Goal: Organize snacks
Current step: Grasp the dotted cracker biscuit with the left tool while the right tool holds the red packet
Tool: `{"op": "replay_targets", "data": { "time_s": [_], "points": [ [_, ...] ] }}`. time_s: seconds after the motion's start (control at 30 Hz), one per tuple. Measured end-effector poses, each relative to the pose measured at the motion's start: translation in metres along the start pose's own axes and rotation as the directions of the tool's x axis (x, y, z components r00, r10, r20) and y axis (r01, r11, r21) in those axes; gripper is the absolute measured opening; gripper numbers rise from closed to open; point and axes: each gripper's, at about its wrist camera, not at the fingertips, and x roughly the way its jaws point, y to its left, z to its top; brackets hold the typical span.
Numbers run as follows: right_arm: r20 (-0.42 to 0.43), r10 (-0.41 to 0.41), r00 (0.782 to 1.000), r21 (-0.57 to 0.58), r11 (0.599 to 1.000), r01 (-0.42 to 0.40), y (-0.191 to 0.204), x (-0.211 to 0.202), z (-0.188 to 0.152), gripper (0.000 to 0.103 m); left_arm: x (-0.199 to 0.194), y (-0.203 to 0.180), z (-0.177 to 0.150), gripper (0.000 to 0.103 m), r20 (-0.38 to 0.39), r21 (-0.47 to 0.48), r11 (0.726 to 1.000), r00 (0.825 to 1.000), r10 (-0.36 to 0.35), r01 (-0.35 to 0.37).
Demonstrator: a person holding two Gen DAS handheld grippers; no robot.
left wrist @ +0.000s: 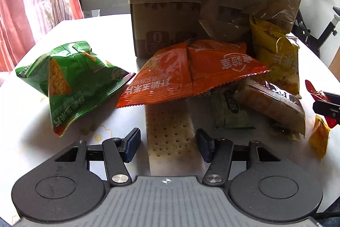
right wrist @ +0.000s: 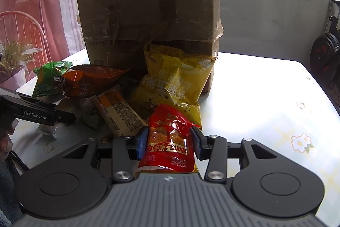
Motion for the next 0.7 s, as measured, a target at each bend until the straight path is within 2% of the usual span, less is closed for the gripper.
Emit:
{"op": "replay_targets", "data": {
  "time_s": [0.1,0.23,0.27,0.3,0.4,0.53,0.7],
  "points": [
    [-0.001,0.001,1.0,0.006,1.0,-0.001,-0.001,0.001,0.0,0.045,0.002,0.005,0.001,0.062,0.003,-0.012,0.999,1.0,0.03,-0.03],
    [-0.004,0.004,1.0,-0.002,1.0,-0.004,0.001,0.001,0.0,0.045,0.007,0.008,0.003,0.065,0.032,0.006,1.0,0.999,0.025,-0.025],
    [-0.002,0.004,1.0,-0.004,1.0,-0.004,0.002,0.0,0.0,0.045,0.008,0.008,0.002,0.064,0.043,0.012,1.0,0.999,0.019,-0.02],
    [-0.001,0.003,1.0,-0.004,1.0,-0.003,0.002,-0.001,0.0,0.045,0.007,0.009,0.002,0.052,0.049,0.014,1.0,0.999,0.012,-0.013],
    [0.0,0.002,1.0,-0.001,1.0,-0.002,0.002,-0.002,0.0,0.045,0.004,0.009,0.001,0.049,0.046,0.016,1.0,0.999,-0.014,0.013],
    [0.005,0.002,1.0,-0.002,1.0,-0.002,0.003,-0.004,0.001,0.045,-0.003,0.007,-0.004,0.049,0.034,0.01,0.995,0.995,-0.097,0.097],
    [0.017,-0.001,1.0,-0.01,1.0,0.001,0.005,-0.008,0.002,0.045,-0.016,-0.009,-0.009,0.049,0.049,0.044,0.975,0.974,-0.22,0.218]
  ]
}}
